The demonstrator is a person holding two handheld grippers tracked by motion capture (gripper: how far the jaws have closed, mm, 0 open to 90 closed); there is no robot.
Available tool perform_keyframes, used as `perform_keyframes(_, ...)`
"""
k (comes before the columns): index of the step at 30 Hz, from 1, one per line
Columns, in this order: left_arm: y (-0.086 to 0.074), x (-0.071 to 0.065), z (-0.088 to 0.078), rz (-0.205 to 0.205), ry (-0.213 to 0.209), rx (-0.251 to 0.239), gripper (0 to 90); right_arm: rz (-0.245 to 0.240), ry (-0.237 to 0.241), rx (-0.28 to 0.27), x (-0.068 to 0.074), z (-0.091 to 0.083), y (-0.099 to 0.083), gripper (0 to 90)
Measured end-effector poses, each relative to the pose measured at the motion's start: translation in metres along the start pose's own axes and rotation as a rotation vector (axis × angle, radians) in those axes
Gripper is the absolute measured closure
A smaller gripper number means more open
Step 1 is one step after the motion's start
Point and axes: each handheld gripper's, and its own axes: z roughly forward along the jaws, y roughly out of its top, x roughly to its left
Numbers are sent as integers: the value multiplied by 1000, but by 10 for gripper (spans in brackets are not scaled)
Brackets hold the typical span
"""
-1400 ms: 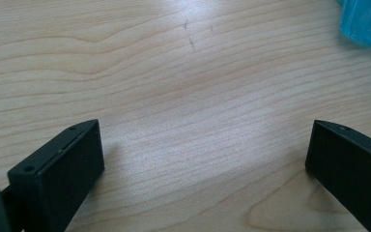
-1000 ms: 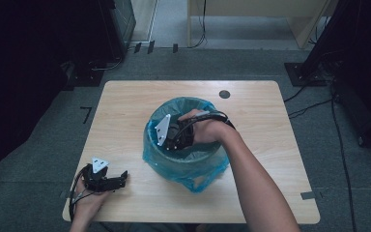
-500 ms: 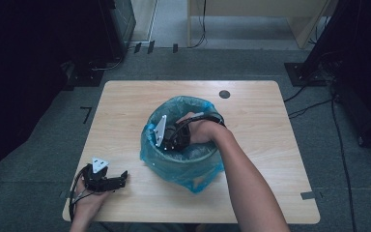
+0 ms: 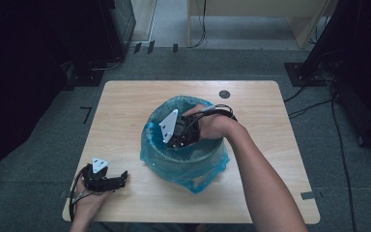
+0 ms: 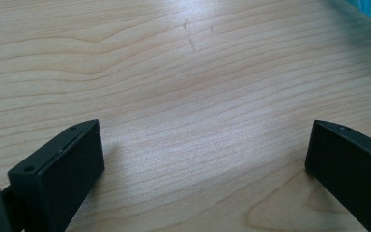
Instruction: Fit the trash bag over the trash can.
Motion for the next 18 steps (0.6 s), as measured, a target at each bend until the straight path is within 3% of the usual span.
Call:
perform_keyframes(12, 0, 0, 0, -3, 1, 0, 0, -57, 5, -8, 24, -34, -1, 900)
perform_keyframes(18, 0, 0, 0, -2, 1, 0, 0, -48, -5, 12, 31, -48, -10, 900)
